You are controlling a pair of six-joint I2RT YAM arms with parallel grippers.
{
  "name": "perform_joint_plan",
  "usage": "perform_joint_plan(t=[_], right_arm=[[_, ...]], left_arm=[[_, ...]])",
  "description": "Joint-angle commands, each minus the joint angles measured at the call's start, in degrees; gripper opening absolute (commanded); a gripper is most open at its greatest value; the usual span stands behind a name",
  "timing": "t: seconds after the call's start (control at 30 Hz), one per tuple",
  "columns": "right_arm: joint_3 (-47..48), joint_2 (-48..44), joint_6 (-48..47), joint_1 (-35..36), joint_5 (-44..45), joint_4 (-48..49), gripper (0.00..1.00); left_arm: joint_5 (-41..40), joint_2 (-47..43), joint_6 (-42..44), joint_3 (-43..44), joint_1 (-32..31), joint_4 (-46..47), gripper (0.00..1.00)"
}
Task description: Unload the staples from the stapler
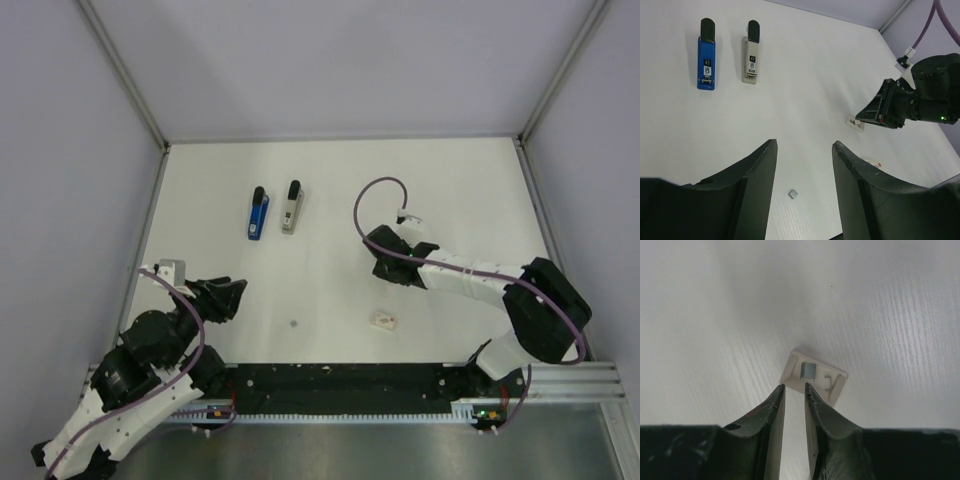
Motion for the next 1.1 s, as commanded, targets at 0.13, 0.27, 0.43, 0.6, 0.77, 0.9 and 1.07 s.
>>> perform_joint_plan(t=[0.13,0.27,0.43,0.6,0.77,0.9,1.07], right_arm=[[-3.5,-5.9,-5.0,0.0,-9.2,0.1,0.22],[-5.5,-6.7,-5.1,0.8,-10.0,0.1,0.2],[-7.0,-6.5,-5.0,0.9,-8.6,0.3,0.19],[-6.5,-5.0,-5.4,0.8,-6.8,0.4,0.19],[-6.3,-3.8,-5.7,-0.9,-5.2,0.9,0.19],[-5.3,-3.0,-6.4,-1.6,-3.5,1.0,0.19],[-4.4,-1.0,-7.3,-3.0,-3.3,2.2,0.19]], left_arm=[[0.1,0.8,0.8,-0.2,-0.1,1.8,0.54],[-0.2,1.1,0.7,-0.2,-0.1,1.8,0.54],[-0.4,1.3,0.5,-0.2,-0.1,1.6,0.54],[-0.6,1.7,0.5,0.0,-0.1,1.4,0.54],[-0.5,2.6,0.5,0.0,-0.1,1.4,0.54],[-0.6,3.0,0.5,0.1,-0.1,1.2,0.54],[-0.8,3.2,0.4,0.1,-0.1,1.1,0.54]])
